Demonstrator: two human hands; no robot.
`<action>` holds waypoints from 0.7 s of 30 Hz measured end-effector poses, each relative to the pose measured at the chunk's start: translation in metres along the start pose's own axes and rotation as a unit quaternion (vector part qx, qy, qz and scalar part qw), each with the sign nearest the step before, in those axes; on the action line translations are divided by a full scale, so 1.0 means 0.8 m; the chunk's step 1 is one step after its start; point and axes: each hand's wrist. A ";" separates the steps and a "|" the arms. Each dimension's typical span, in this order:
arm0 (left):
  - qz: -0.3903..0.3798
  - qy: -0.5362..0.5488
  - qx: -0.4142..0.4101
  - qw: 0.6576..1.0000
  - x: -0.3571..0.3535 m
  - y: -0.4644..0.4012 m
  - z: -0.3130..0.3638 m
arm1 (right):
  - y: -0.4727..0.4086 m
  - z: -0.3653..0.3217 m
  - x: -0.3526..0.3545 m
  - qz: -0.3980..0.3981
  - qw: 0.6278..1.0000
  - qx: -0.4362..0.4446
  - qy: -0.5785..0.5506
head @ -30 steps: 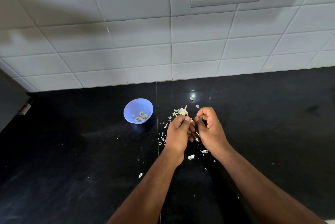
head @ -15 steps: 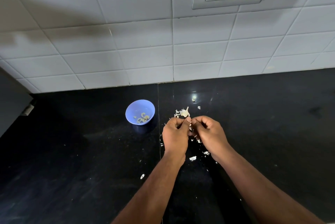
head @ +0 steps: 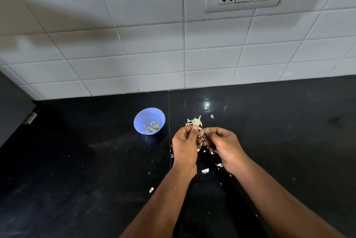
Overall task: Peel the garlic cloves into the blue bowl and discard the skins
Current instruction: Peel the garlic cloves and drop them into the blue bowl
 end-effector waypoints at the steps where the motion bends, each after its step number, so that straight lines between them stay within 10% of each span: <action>1: 0.000 0.007 0.005 1.000 0.000 -0.001 0.000 | -0.001 0.000 0.004 0.006 0.999 0.022 0.031; 6: 0.007 0.029 0.023 0.999 0.002 -0.006 0.000 | -0.006 0.002 0.017 0.029 0.968 0.142 0.205; 21: 0.056 -0.041 -0.017 0.997 -0.006 -0.008 -0.017 | -0.003 -0.005 0.002 0.067 0.939 0.253 0.222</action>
Point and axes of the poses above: each hand's wrist, its own y-axis away from the middle knuckle, its own x-axis out of the back of the hand, z = x × y, and after that the axes turned 12 degrees about z, right-handed
